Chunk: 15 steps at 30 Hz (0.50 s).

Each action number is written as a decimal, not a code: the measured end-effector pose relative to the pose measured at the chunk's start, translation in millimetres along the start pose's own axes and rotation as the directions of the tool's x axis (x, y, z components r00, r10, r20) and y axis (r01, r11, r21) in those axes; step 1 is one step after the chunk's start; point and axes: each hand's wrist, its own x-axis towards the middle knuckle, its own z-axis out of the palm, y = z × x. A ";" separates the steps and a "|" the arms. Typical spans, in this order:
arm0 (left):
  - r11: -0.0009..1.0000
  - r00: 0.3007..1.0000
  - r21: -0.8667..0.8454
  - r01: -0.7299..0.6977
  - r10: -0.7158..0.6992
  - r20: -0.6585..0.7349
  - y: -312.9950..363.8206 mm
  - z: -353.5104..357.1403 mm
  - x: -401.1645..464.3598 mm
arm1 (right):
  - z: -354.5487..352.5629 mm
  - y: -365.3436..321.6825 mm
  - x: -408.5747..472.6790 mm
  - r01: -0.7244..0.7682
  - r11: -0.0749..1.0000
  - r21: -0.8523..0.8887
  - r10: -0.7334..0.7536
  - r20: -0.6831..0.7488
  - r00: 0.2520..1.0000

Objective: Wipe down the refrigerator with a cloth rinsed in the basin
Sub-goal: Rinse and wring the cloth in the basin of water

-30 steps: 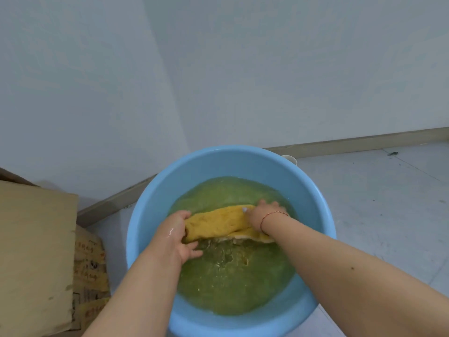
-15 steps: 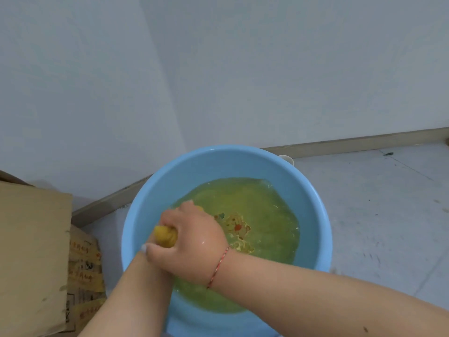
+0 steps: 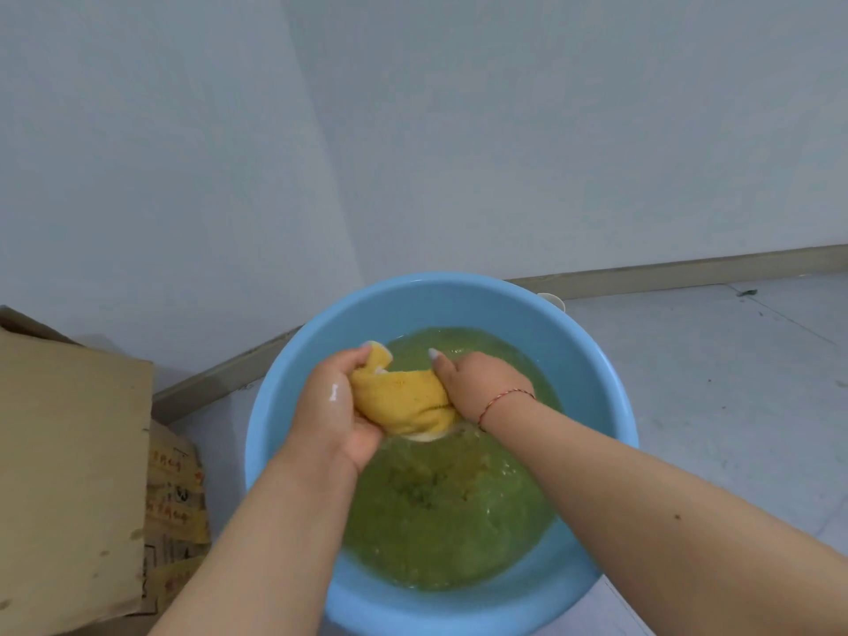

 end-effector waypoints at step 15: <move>0.024 0.882 0.882 -0.471 0.035 0.470 -18.4 -40.1 17.5 | -9.0 -23.3 -33.7 0.558 0.652 -0.513 -0.241 0.558 0.794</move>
